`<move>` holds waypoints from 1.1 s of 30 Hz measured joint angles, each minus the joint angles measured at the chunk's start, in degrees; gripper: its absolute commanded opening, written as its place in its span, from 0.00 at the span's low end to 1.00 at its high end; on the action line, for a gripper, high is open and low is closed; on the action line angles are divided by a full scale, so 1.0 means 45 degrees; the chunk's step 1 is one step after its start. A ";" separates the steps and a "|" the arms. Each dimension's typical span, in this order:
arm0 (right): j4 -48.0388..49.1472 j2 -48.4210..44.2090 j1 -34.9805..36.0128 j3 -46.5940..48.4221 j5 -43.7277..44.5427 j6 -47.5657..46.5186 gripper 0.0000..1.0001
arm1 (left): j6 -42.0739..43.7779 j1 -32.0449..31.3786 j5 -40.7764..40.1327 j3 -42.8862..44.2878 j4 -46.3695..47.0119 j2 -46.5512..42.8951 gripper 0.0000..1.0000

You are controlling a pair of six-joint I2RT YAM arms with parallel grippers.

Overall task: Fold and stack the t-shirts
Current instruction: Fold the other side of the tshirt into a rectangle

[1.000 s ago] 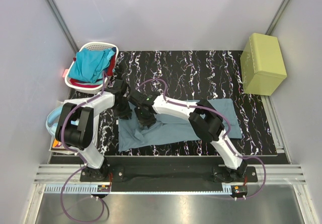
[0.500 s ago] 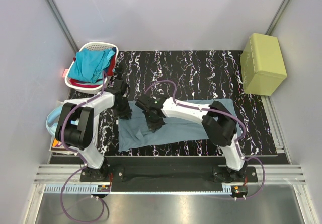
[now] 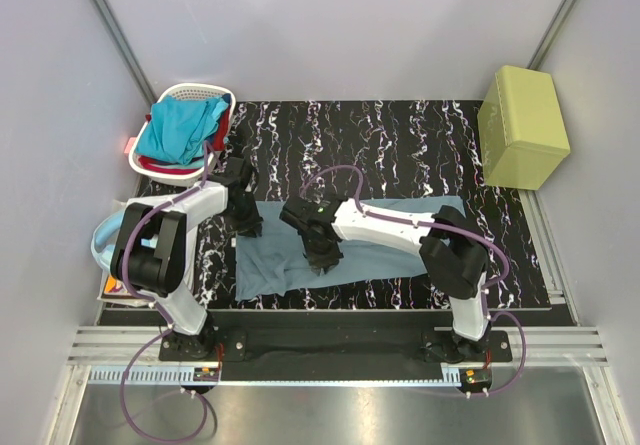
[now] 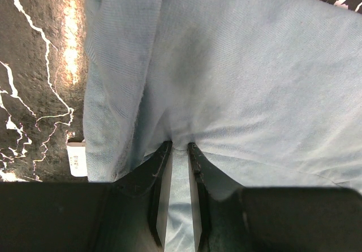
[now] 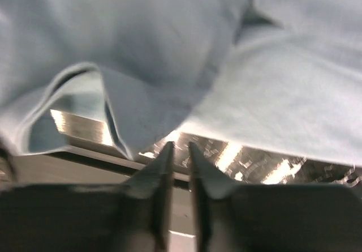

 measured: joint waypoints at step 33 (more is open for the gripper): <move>-0.0418 0.2987 -0.1088 0.3458 0.0865 -0.0835 0.40 | 0.0005 0.0000 0.0053 0.0087 -0.0053 0.0073 0.21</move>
